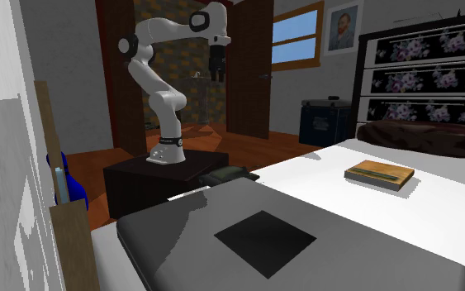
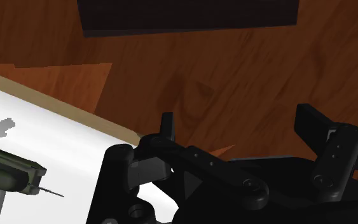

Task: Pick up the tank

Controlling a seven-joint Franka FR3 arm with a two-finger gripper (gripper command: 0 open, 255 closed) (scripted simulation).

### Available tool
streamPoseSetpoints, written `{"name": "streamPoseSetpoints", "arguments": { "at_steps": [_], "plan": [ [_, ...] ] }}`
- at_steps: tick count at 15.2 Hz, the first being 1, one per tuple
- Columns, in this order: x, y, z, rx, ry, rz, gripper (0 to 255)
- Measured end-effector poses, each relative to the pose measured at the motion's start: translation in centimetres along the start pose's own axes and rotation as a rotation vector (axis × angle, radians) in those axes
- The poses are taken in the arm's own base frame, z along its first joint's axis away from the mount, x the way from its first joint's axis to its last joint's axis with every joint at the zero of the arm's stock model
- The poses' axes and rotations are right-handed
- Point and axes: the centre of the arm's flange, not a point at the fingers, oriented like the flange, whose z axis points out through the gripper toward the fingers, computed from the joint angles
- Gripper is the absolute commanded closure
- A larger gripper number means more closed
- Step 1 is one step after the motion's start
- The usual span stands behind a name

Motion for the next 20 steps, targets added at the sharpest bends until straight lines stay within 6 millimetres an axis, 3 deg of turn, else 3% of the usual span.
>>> {"name": "streamPoseSetpoints", "arguments": {
  "at_steps": [2, 5, 12, 20],
  "plan": [
    [0.1, 0.5, 0.3, 0.0, -0.001, -0.008, 0],
    [0.5, 3.5, 1.5, -0.003, -0.004, -0.058, 0],
    [2.3, 11.5, 4.9, -0.011, -0.013, -0.195, 0],
    [5.8, 20.3, 9.4, -0.019, -0.022, -0.354, 0]
  ]
}}
